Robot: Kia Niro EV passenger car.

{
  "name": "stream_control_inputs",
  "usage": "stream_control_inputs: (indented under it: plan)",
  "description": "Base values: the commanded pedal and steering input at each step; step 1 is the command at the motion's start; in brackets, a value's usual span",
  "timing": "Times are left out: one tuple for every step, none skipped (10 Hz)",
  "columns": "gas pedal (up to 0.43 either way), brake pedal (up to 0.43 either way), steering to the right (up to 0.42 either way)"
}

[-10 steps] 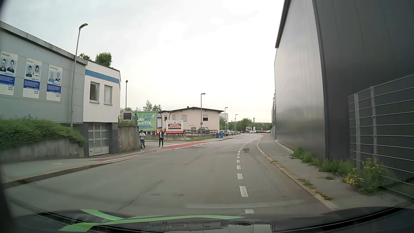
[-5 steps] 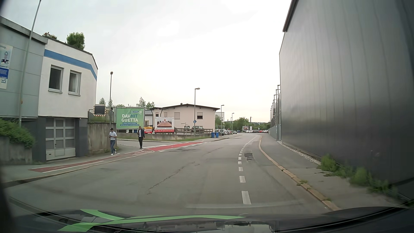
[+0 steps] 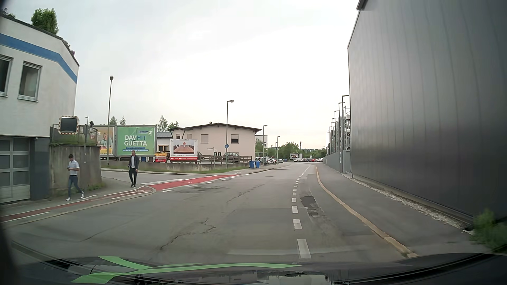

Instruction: Follow the waypoints while adhering to traffic rules and regulations

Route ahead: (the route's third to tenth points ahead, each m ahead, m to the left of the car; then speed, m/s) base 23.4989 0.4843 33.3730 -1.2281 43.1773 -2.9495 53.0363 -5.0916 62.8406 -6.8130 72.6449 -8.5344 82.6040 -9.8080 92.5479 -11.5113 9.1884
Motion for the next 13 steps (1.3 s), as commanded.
stream_control_inputs:
  plan:
    - [0.039, 0.000, 0.020]
    - [0.039, 0.000, 0.020]
    - [0.039, 0.000, 0.020]
    - [0.039, 0.000, 0.020]
    - [0.039, 0.000, 0.020]
    - [0.039, 0.000, 0.022]
    - [0.039, 0.000, 0.024]
    - [0.039, 0.000, 0.027]
    - [0.039, 0.000, 0.028]
    - [0.039, 0.000, 0.029]
    - [0.039, 0.000, 0.030]
    - [0.039, 0.000, 0.030]
    - [0.039, 0.000, 0.030]
